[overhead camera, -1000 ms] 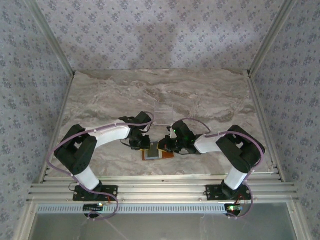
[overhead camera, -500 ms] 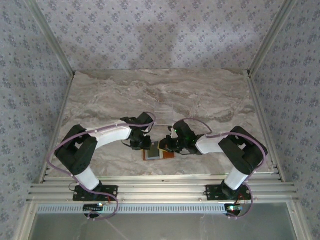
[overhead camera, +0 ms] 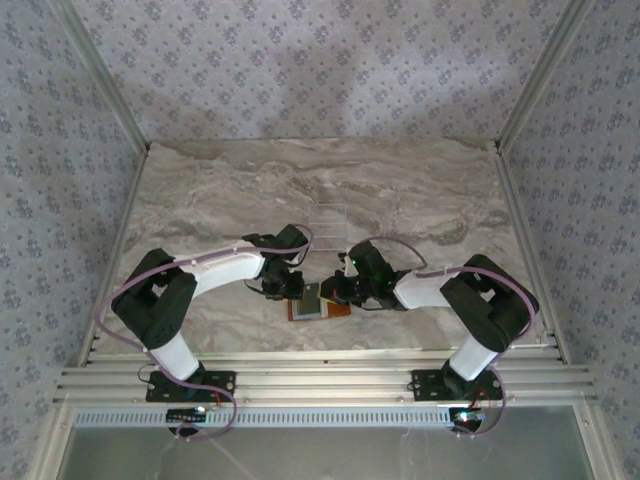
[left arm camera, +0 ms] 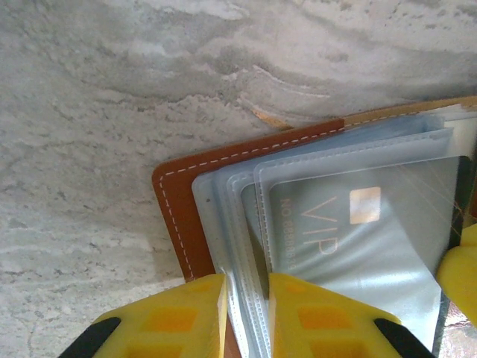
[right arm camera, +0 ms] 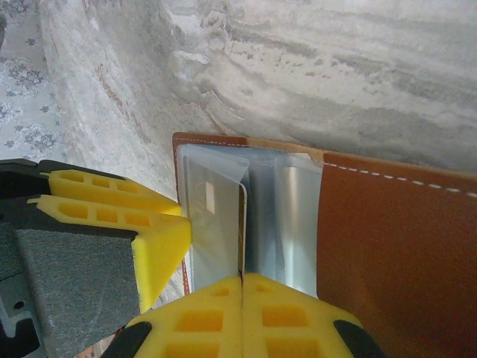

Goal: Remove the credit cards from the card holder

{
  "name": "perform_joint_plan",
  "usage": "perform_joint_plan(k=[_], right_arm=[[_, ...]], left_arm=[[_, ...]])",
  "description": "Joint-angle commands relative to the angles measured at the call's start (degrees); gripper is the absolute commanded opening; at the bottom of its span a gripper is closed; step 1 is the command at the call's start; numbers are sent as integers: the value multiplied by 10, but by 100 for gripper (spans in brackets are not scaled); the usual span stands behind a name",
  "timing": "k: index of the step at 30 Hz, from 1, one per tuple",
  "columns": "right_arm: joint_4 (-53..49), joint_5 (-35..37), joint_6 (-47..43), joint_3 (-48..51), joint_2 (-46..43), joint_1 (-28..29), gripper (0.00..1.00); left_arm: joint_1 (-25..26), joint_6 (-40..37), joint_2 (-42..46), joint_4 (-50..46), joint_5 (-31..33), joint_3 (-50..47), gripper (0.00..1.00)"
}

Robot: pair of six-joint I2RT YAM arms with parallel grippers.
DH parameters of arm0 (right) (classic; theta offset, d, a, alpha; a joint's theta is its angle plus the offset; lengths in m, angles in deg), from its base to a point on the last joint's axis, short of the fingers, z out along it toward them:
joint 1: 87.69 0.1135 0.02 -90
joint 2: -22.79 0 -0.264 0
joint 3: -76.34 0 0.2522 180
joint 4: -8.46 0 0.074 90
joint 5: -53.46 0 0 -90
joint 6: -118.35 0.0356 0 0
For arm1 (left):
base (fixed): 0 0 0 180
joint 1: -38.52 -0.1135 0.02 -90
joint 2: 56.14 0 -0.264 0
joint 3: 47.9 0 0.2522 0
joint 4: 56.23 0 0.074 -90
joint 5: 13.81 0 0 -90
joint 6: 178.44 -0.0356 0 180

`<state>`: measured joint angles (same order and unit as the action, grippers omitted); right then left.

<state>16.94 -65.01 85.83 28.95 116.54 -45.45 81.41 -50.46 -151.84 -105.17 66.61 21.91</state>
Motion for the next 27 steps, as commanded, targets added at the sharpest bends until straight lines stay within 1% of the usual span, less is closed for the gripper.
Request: perform_joint_plan(k=[1, 11, 14, 17, 19, 22, 27], right_arm=[[-36, 36, 2, 9, -13, -12, 6], [-56, 49, 3, 8, -13, -14, 6], [-38, 44, 6, 11, -15, -13, 6], [12, 25, 16, 21, -11, -14, 6], [43, 4, 22, 22, -7, -13, 9], [74, -7, 31, 28, -4, -11, 17], [81, -16, 25, 27, -2, -15, 20]], left_arm=[[1, -8, -29, -67, 51, -20, 21], [1, -8, -27, -69, 53, -21, 21], [1, -9, -28, -67, 53, -22, 21], [1, -10, -32, -67, 51, -20, 21], [1, -9, -34, -66, 49, -19, 21], [1, -10, -35, -65, 50, -17, 21], [1, -10, -37, -63, 50, -18, 21]])
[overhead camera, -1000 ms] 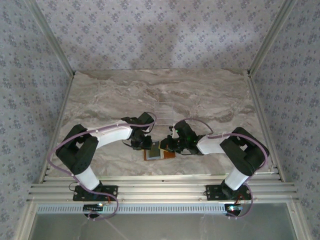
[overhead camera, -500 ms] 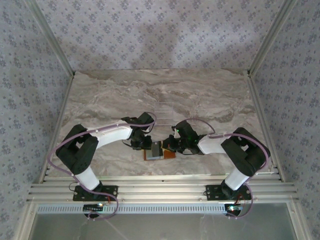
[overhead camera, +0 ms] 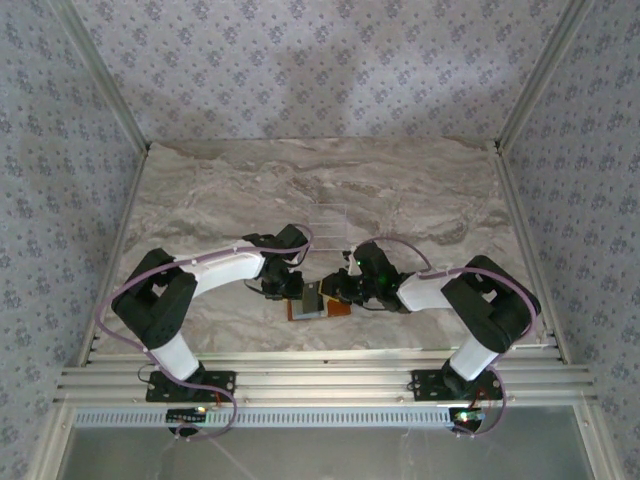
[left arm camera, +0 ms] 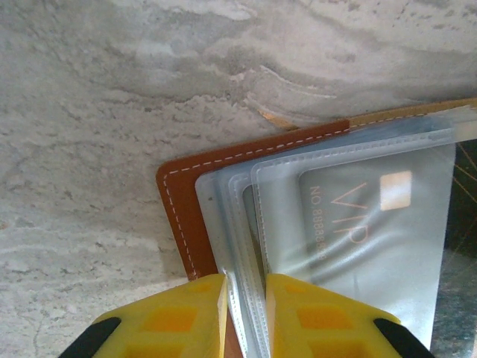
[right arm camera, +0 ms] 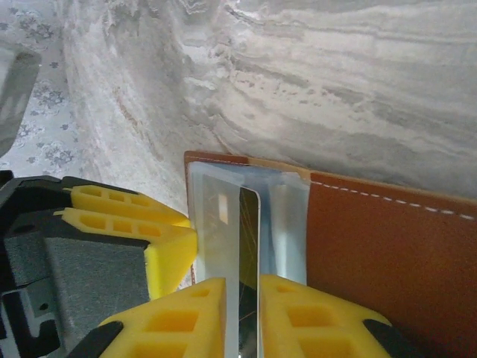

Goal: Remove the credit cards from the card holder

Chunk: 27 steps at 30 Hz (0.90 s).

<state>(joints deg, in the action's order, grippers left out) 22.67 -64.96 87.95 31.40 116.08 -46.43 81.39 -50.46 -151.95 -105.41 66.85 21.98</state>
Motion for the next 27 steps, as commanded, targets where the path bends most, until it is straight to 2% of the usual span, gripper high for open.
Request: perform_joint_plan(k=[1, 15, 27], right_arm=[[22, -18, 3, 2, 6, -5, 21], [-26, -31, 1, -25, 55, 5, 24], [10, -34, 12, -9, 39, -1, 10]], left_arm=[[1, -10, -37, -61, 48, -19, 21], [6, -10, -43, -70, 59, -8, 21], [8, -10, -48, -73, 63, -6, 20]])
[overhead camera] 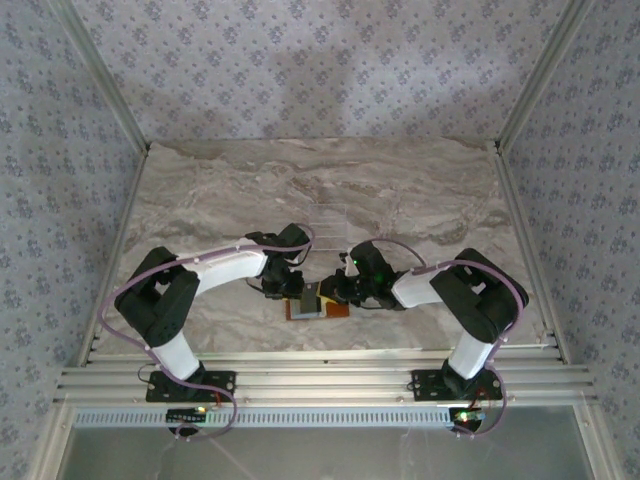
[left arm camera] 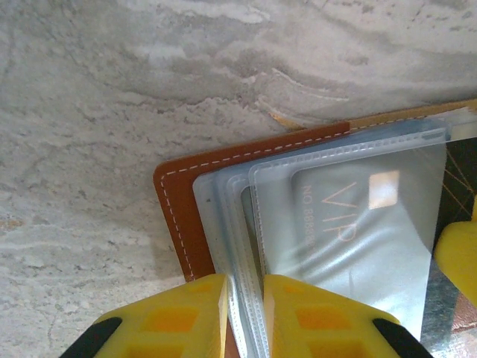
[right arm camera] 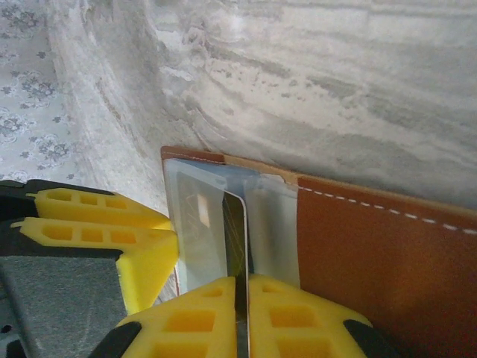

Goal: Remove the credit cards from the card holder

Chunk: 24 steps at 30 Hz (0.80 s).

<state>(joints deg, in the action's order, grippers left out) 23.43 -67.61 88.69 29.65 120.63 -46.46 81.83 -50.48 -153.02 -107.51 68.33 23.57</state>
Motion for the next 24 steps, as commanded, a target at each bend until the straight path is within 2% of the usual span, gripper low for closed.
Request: perform_joint_plan(k=[1, 13, 18, 24], right_arm=[[0, -5, 5, 12, -11, -3, 9], [-61, 29, -19, 36, -84, -23, 6], [-36, 9, -16, 32, -83, -19, 13], [-43, 5, -17, 19, -75, -11, 15]], left_arm=[[4, -9, -38, -50, 47, -22, 20], [4, -10, -40, -53, 50, -23, 20], [5, -11, -43, -52, 47, -21, 20], [5, -10, -43, -51, 46, -20, 20]])
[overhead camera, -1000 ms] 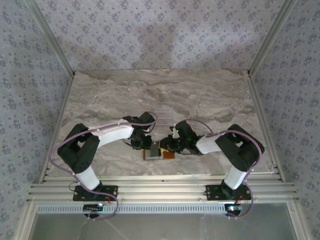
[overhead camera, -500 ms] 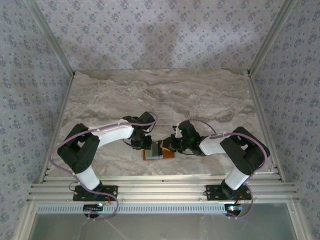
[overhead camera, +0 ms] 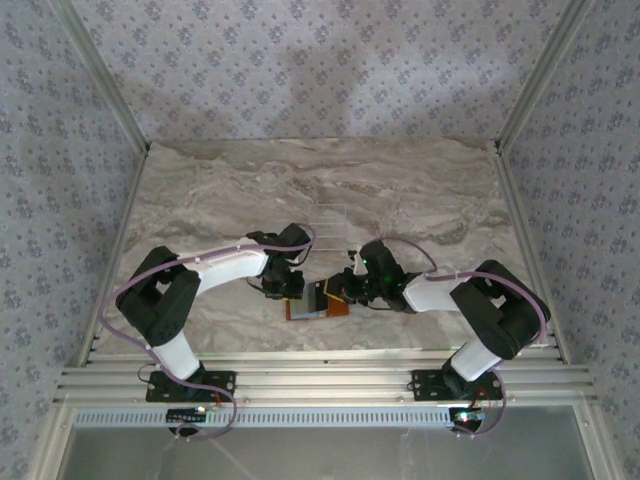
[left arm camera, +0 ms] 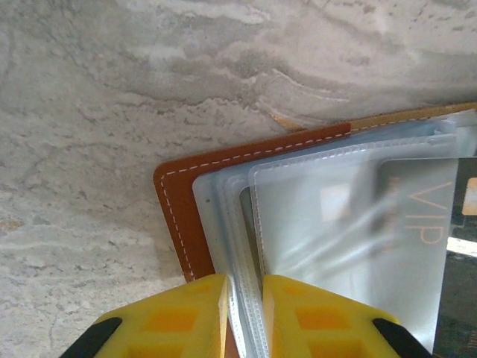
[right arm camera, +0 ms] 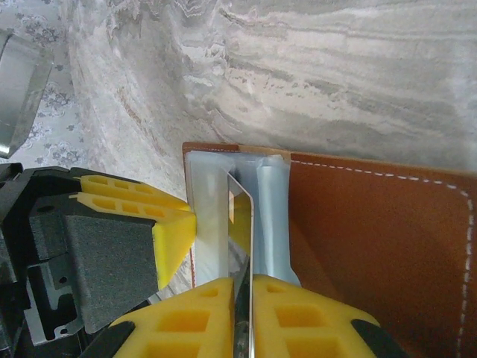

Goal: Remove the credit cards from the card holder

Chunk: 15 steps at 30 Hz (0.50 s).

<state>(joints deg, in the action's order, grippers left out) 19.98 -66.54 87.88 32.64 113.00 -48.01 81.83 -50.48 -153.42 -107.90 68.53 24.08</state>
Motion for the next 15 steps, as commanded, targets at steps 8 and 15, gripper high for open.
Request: perform_joint_plan(k=[8, 15], right_arm=[[-8, -18, -10, -24, 25, 10, 15], [-18, -6, -7, -24, 25, 13, 10]], left_arm=[[6, -10, -37, -46, 43, -25, 20], [6, -11, -38, -45, 43, -26, 20]])
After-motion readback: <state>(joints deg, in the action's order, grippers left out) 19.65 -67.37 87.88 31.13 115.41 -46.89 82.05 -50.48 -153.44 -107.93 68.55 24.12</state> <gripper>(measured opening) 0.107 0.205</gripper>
